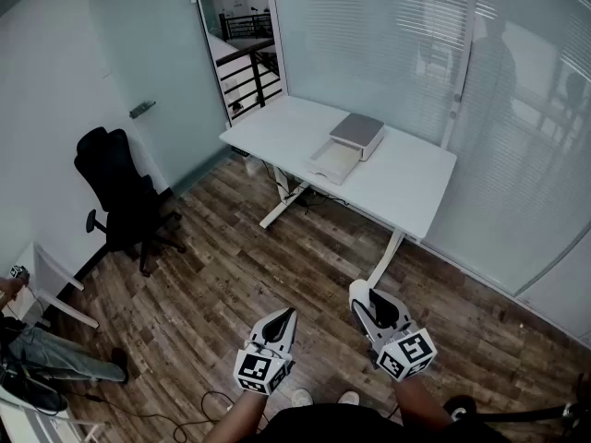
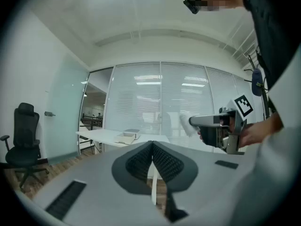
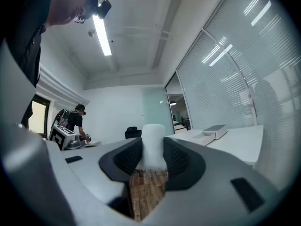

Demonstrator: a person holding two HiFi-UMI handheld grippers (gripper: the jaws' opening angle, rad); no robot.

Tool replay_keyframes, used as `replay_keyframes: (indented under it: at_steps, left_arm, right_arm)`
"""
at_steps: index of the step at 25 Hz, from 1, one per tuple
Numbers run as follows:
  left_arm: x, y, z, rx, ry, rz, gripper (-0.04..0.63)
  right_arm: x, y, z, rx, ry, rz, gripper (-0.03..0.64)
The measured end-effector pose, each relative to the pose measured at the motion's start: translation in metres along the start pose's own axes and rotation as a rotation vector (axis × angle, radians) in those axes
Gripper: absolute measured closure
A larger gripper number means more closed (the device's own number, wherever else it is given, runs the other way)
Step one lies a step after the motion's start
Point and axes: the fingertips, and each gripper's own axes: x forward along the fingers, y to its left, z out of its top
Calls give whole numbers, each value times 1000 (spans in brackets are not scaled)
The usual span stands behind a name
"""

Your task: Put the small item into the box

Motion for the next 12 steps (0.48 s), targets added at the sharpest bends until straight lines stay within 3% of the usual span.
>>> replay_keyframes:
  at_steps: [12]
  left_arm:
    - [-8,18,18,30,-45,18,581]
  right_arm:
    - [10,11,6,-3,-34,2,465]
